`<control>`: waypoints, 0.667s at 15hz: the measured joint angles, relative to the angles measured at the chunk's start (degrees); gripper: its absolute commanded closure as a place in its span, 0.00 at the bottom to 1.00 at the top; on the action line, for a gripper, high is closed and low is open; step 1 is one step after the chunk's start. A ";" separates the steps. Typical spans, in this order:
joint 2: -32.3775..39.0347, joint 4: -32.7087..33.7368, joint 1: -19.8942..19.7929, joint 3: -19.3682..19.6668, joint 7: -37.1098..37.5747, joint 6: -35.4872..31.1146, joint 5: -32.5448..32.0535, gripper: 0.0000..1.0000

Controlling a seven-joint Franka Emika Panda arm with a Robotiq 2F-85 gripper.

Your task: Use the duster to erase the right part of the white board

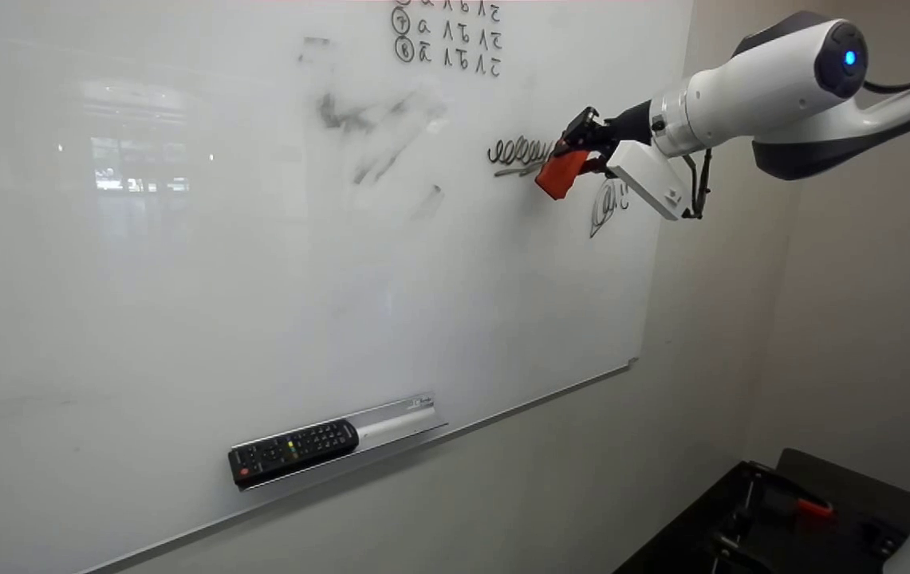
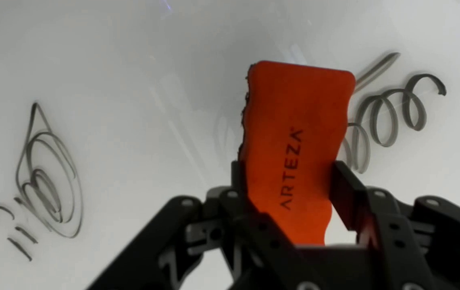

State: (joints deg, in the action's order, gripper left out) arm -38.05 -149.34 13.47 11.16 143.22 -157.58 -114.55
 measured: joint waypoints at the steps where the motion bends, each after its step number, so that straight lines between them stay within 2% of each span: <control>1: -0.17 0.01 -0.13 0.87 0.01 -0.32 0.08 0.72; 3: -1.07 0.07 -0.87 4.17 -0.03 -2.88 0.15 0.72; 5: -2.43 0.22 -2.25 9.14 -1.66 -8.62 0.42 0.72; 8: -3.35 0.57 -6.09 16.62 -9.16 -18.92 3.79 0.72; 10: -2.67 0.63 -9.29 19.63 -15.01 -23.99 7.41 0.72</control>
State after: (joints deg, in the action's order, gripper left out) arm -40.71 -148.70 4.18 30.79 128.21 -181.58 -107.14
